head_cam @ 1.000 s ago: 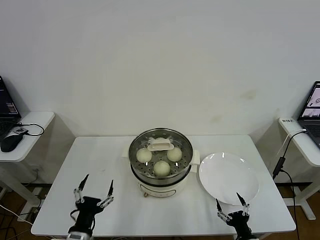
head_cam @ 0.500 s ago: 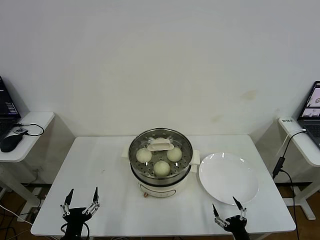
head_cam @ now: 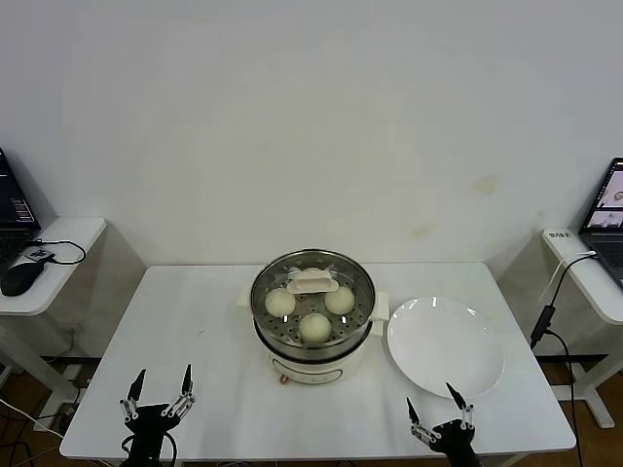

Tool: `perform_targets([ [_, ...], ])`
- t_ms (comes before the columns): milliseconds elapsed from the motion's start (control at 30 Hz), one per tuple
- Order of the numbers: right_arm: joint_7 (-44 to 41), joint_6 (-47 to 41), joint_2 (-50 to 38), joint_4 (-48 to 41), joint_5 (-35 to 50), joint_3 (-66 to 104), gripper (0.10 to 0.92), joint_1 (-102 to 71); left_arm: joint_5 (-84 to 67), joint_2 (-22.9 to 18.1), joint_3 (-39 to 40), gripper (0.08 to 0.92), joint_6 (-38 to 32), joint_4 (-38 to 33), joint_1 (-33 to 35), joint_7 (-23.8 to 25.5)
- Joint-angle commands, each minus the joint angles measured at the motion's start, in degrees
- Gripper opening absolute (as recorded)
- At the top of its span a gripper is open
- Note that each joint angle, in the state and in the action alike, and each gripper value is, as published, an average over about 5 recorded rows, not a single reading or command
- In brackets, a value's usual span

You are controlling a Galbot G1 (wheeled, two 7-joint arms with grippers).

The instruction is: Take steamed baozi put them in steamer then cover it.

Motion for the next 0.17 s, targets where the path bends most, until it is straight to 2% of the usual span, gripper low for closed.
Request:
perform_targets([
  [33, -0.43, -0.68, -0.12, 1.08, -0.31, 0.13, 0.823, -0.88, 0.45, -0.36, -0.37, 0.823, -1.06, 0.77, 0.02, 0.76],
  [167, -0.74, -0.51, -0.08, 0.98, -1.00, 0.37, 0.822, -0.97, 1.28, -0.41, -0.56, 0.823, -1.62, 0.80, 0.44, 1.00],
])
